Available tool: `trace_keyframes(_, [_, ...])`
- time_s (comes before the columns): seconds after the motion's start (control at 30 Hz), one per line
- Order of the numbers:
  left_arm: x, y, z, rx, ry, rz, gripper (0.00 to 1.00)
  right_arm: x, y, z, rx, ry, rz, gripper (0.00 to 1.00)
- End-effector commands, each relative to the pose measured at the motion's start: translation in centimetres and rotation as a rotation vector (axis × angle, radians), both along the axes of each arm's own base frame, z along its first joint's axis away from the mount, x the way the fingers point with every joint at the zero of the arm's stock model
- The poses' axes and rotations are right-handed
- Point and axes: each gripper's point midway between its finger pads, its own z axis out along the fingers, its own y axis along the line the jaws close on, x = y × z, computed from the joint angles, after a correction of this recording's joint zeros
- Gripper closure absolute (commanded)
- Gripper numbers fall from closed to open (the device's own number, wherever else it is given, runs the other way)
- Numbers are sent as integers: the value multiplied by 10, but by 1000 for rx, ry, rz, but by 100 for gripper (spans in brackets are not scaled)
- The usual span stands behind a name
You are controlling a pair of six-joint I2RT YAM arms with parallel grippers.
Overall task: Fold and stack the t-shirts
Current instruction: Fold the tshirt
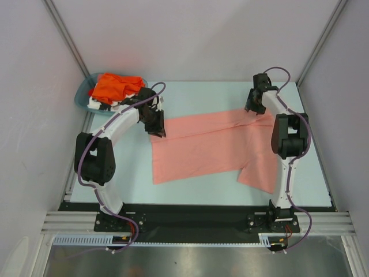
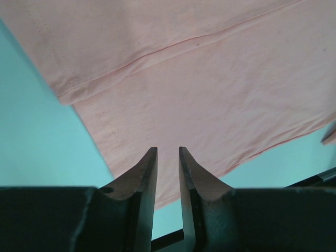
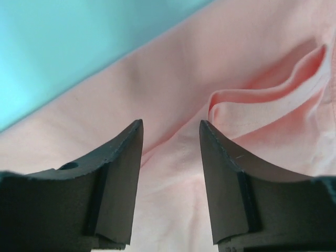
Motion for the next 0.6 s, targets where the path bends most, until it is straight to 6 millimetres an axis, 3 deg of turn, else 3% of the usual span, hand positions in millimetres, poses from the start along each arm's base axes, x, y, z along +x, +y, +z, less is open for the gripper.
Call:
trace_keyframes(0.0, [7, -5, 7, -13, -37, -27, 73, -20, -2, 41, 55, -25, -16, 47])
trace_keyframes(0.1, [6, -7, 6, -21, -37, -30, 73, -29, -3, 50, 155, -57, -48, 48])
trace_keyframes(0.13, [6, -6, 5, -21, -35, -31, 73, -33, 2, 40, 188, -52, -45, 48])
trace_keyframes(0.27, [8, -8, 8, -29, -38, -35, 73, -40, -18, 36, 273, -63, -68, 50])
trace_keyframes(0.47, [5, -7, 5, -25, -26, -39, 73, -50, -12, 26, 341, -46, 3, 32])
trace_keyframes(0.57, [4, -7, 4, -26, -21, -40, 73, -42, -11, 20, 384, -67, 26, 27])
